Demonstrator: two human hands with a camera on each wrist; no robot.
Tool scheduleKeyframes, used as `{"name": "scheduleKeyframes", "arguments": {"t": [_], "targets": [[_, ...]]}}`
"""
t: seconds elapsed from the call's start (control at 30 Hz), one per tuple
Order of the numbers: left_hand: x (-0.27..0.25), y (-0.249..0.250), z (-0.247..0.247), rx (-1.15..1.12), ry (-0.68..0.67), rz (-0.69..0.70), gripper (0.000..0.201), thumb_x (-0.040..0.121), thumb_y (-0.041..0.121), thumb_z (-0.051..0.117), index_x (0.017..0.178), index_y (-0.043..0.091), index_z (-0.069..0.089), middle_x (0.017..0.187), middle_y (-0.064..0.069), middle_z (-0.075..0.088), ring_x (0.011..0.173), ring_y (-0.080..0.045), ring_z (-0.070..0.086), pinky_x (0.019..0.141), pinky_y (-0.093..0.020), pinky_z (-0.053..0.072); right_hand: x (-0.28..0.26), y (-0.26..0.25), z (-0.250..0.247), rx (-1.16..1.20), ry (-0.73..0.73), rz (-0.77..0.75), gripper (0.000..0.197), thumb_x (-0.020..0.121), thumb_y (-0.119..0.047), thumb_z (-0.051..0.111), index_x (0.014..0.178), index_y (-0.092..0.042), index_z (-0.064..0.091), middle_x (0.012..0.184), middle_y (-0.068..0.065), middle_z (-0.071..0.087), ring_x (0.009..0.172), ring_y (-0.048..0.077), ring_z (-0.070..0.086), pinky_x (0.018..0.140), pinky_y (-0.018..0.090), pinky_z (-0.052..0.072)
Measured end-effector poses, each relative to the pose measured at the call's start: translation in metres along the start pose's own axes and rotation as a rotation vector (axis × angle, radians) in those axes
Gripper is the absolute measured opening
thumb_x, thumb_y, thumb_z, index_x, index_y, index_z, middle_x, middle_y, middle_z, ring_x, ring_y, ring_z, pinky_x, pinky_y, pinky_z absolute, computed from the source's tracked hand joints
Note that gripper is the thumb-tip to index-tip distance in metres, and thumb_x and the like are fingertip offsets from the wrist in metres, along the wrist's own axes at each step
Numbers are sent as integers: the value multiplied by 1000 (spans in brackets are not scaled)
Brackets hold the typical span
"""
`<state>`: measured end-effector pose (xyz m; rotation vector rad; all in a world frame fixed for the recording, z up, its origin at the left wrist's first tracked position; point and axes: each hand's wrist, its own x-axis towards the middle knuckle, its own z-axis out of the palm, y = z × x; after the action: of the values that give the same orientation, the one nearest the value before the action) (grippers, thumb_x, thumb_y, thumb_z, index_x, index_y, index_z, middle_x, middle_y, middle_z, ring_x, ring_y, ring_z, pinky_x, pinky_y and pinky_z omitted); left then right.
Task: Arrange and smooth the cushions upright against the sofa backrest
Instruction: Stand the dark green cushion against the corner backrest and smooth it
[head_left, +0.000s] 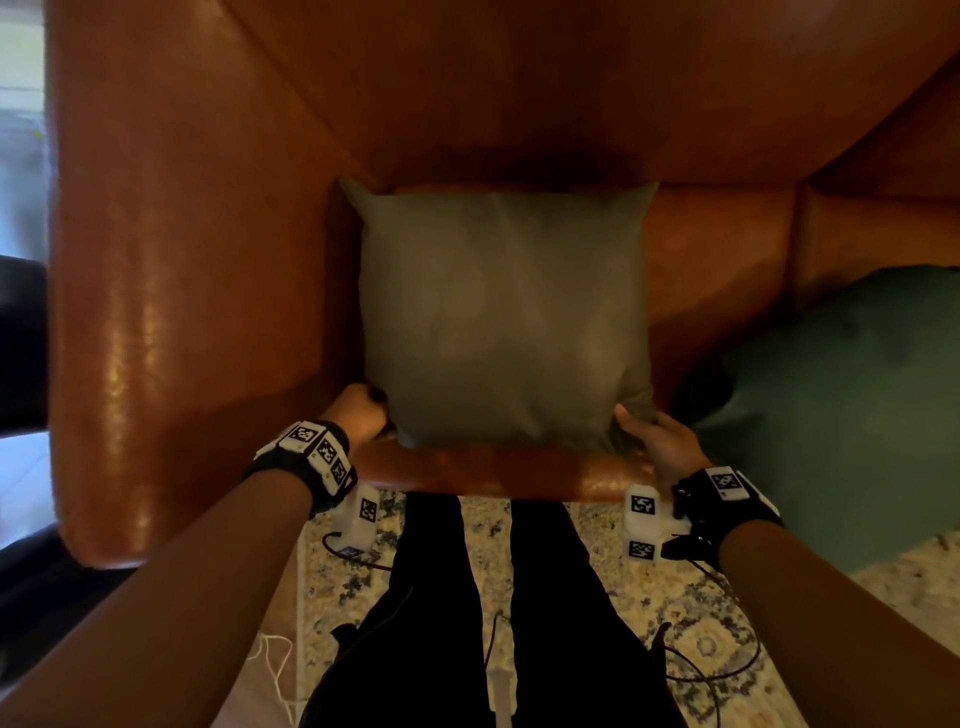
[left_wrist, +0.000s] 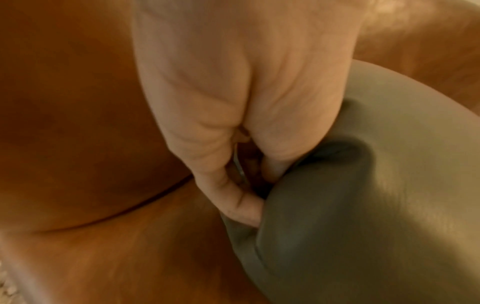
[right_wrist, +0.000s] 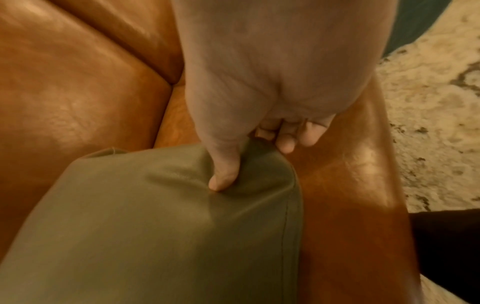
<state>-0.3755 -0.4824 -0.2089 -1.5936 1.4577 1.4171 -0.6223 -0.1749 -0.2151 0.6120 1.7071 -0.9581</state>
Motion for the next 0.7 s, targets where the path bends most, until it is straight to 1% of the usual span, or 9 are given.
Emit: {"name": "scheduleKeyframes", "arguments": {"t": [0.07, 0.17, 0.27, 0.33, 0.4, 0.47, 0.53, 0.63, 0.7], "targets": [[3, -3, -2, 45, 38, -22, 13, 95, 12, 65, 101, 2, 73, 97, -19, 75, 89, -33, 73, 88, -49, 61, 0, -2, 1, 33, 9, 12, 33, 94, -21, 74, 124, -10, 65, 111, 7, 72, 92, 18, 68, 68, 29, 48], [29, -26, -7, 115, 53, -33, 23, 86, 30, 68, 101, 14, 75, 103, -15, 77, 96, -34, 74, 95, -53, 58, 1, -5, -1, 39, 40, 78, 23, 94, -27, 67, 112, -12, 66, 105, 8, 71, 90, 24, 66, 72, 33, 49], [5, -8, -9, 195, 71, -33, 22, 94, 33, 62, 103, 15, 73, 107, -13, 74, 99, -33, 70, 96, -46, 56, 7, -5, -6, 33, 52, 104, 19, 93, -28, 66, 104, -12, 67, 107, 13, 71, 89, 29, 65, 77, 38, 49], [-4, -3, -9, 189, 92, -12, 21, 99, 33, 59, 96, 16, 70, 98, -10, 73, 90, -30, 71, 83, -38, 56, 11, -6, -8, 2, 49, 81, 15, 94, -21, 67, 102, -9, 67, 109, 17, 71, 92, 31, 66, 81, 41, 50], [-7, -5, -7, 79, 74, -37, 26, 100, 34, 60, 92, 11, 70, 90, -10, 75, 78, -26, 73, 74, -37, 60, 14, -5, -9, -22, 31, 56, 18, 93, -16, 70, 106, -3, 66, 107, 24, 69, 87, 31, 68, 78, 40, 54], [-6, -11, -6, -46, 42, -79, 32, 100, 36, 62, 97, 6, 71, 89, -14, 77, 74, -29, 74, 78, -42, 63, 14, -5, -8, -64, 7, 43, 32, 92, -15, 74, 116, 3, 64, 100, 22, 70, 75, 26, 70, 64, 34, 56], [2, -21, -9, -67, 11, -98, 36, 97, 40, 64, 95, 4, 73, 89, -18, 78, 75, -32, 74, 88, -51, 62, 13, -6, -8, -93, -4, 45, 39, 92, -15, 76, 121, 7, 64, 102, 22, 70, 76, 27, 70, 58, 31, 57], [15, -31, -14, -55, -3, -115, 33, 87, 36, 71, 95, 5, 76, 92, -19, 79, 92, -41, 75, 97, -59, 57, 13, -7, -6, -160, 10, 44, 36, 91, -22, 78, 112, 6, 68, 107, 30, 71, 84, 36, 68, 73, 39, 54], [25, -41, -20, -60, -9, -118, 23, 86, 27, 73, 90, 5, 77, 91, -20, 78, 95, -40, 75, 98, -57, 56, 11, -6, -2, -203, 32, 46, 37, 88, -29, 81, 102, 4, 71, 108, 34, 72, 85, 39, 66, 77, 45, 51]]}}
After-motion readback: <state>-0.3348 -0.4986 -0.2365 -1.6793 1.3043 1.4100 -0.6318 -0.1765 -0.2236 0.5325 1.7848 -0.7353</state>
